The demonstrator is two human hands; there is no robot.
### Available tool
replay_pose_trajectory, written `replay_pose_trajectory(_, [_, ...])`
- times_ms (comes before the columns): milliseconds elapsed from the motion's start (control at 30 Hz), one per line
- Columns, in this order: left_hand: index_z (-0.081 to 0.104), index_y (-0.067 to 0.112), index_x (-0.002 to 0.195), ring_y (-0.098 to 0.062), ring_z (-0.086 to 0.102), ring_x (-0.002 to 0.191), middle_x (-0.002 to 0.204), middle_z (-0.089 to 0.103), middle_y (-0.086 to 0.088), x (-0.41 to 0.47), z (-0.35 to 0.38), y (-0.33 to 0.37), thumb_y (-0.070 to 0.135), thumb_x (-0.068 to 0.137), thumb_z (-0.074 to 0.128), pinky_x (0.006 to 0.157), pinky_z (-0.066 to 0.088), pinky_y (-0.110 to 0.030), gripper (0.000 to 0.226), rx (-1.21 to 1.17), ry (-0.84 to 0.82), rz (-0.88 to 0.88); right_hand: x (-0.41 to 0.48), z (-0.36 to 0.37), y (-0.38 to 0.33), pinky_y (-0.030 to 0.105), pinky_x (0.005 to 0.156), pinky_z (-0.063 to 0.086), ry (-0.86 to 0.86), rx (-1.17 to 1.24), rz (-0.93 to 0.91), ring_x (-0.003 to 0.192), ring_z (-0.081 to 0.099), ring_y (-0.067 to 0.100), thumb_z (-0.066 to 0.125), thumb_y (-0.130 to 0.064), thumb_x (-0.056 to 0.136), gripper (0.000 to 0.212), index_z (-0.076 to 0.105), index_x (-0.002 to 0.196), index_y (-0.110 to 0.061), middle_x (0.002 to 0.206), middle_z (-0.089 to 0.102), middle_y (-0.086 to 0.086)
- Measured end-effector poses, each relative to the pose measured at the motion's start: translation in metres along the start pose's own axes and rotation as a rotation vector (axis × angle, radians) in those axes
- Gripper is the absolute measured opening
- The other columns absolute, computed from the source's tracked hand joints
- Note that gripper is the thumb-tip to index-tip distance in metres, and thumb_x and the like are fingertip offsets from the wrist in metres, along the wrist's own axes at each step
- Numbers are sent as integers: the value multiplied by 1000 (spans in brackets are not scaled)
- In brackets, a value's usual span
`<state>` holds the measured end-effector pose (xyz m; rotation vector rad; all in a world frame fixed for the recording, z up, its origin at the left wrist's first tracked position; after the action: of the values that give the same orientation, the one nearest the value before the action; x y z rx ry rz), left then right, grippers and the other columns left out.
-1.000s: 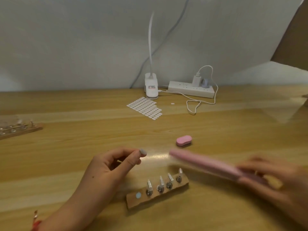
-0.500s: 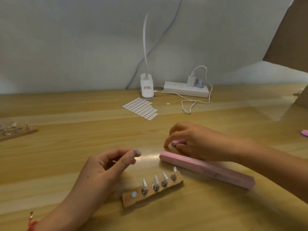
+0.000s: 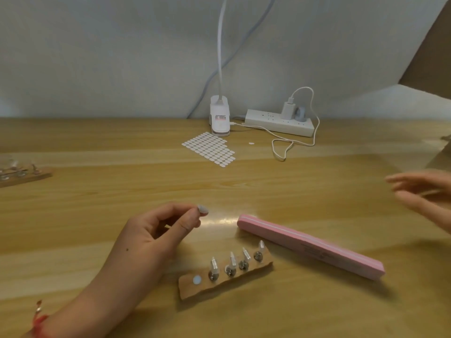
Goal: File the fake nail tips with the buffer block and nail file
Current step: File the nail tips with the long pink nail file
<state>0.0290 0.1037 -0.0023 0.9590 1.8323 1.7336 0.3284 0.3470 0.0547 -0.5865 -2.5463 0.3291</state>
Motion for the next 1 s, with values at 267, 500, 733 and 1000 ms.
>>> replay_pose_trajectory(267, [76, 39, 88, 0, 50, 61, 67, 64, 16, 0, -5, 0, 46, 74, 75, 57, 39, -9, 15, -43, 35, -5, 52, 45, -102, 27, 53, 47, 71, -58, -103, 60, 63, 13, 61, -40, 88, 11, 65, 98, -34, 73, 64, -17])
replay_pose_trajectory(500, [77, 34, 85, 0, 53, 62, 71, 66, 7, -3, -6, 3, 47, 63, 83, 68, 43, -20, 27, -108, 56, -44, 72, 70, -156, 12, 69, 42, 111, -1, -235, 86, 45, 0, 30, -44, 102, 47, 41, 145, -29, 109, 45, -13])
replay_pose_trajectory(733, [77, 34, 83, 4, 56, 62, 68, 68, 10, -2, -4, 7, 49, 60, 79, 60, 42, -5, 28, -173, 46, -52, 77, 82, -156, 22, 54, 53, 122, 259, -160, 67, 64, 3, 66, -44, 83, 32, 47, 108, -40, 96, 59, -21])
replay_pose_trajectory(1000, [79, 28, 85, 3, 62, 64, 77, 75, 5, 0, 1, 12, 41, 62, 69, 59, 43, -4, 28, -231, -5, 3, 74, 105, -159, 10, 62, 42, -103, 634, -95, 74, 57, -2, 46, -58, 90, 37, 54, 126, -55, 92, 64, -17])
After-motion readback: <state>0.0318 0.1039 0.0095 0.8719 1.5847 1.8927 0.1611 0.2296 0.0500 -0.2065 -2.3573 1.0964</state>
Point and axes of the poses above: each hand's wrist, its own x-axis towards the middle knuckle, its own z-axis out of the palm, y = z × x, the point moved 10 cm from there along x, towards the middle knuckle
